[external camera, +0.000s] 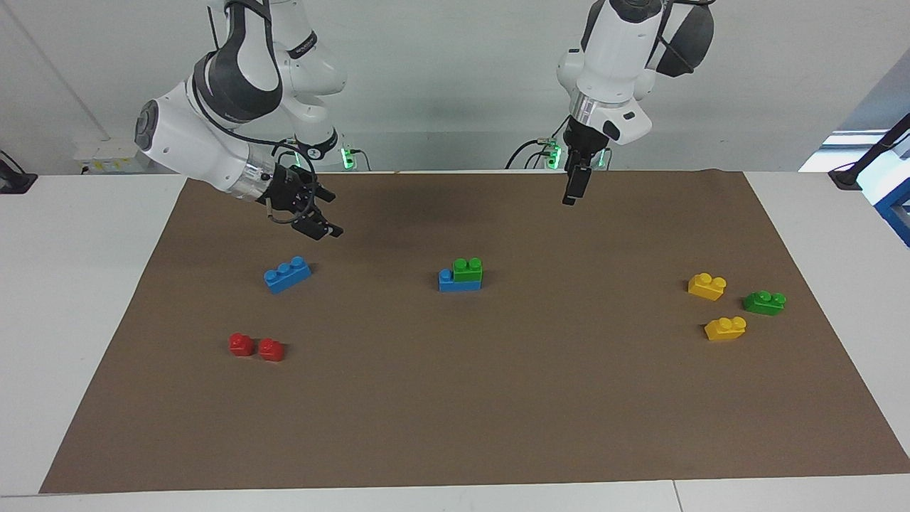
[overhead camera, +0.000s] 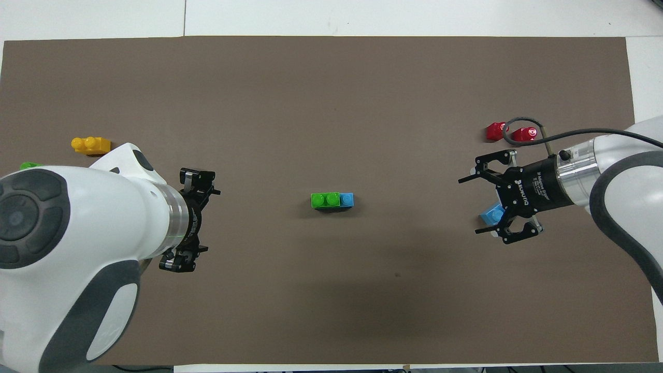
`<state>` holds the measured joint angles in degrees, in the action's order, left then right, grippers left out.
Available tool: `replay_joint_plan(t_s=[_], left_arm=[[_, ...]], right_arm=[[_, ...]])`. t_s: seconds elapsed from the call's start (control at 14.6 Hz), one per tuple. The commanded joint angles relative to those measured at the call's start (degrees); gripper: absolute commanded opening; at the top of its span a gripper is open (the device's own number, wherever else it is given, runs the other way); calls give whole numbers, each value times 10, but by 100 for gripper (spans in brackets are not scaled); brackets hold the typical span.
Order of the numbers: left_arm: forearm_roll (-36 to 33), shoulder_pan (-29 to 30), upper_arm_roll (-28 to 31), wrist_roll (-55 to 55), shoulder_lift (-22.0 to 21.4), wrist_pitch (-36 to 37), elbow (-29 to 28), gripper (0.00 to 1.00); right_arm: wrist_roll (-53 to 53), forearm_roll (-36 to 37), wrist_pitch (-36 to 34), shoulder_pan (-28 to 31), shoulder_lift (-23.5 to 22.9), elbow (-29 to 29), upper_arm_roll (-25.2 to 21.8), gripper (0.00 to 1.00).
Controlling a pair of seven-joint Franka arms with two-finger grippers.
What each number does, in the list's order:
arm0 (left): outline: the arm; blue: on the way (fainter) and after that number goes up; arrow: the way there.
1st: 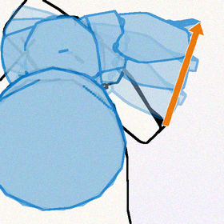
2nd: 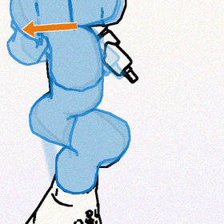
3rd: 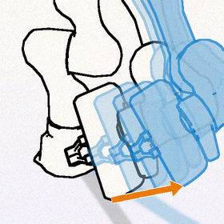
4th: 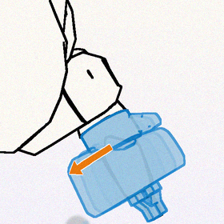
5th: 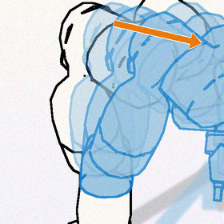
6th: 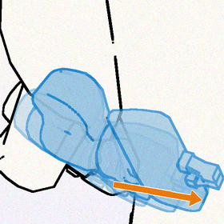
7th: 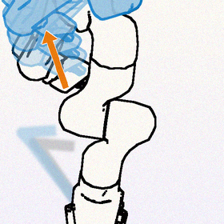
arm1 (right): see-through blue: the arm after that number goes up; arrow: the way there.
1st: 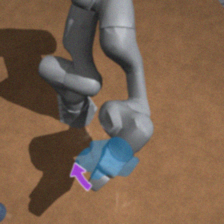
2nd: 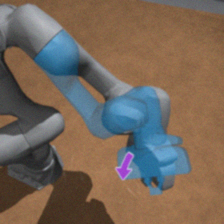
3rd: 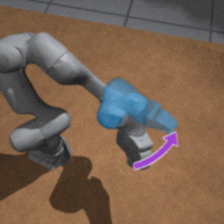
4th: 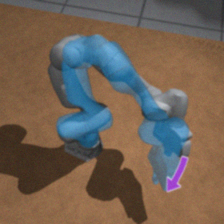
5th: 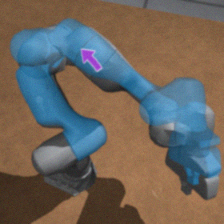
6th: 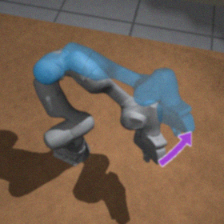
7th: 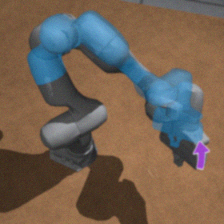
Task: Remove green block with left arm and hold with right
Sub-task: 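Reach the left gripper to the green block while the right gripper approaches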
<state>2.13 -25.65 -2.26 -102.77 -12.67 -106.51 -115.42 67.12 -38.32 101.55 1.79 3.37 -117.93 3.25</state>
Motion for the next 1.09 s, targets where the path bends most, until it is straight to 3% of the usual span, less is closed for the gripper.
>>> replay_joint_plan(t_s=[0.0, 0.48, 0.75, 1.03], left_arm=[[9, -31, 9, -64, -4, -45, -30, 100], [9, -83, 9, -147, 62, -92, -15, 100], [9, -95, 8, -210, 124, -103, 20, 100], [9, -103, 8, -250, 150, -127, 27, 100]], right_arm=[[66, -38, 39, -16, -6, -11, 3, 100], [69, -59, 113, -82, -40, -12, 2, 100], [35, -60, 134, -90, -56, -23, 3, 100], [22, -73, 175, -109, -67, -38, 3, 100]])
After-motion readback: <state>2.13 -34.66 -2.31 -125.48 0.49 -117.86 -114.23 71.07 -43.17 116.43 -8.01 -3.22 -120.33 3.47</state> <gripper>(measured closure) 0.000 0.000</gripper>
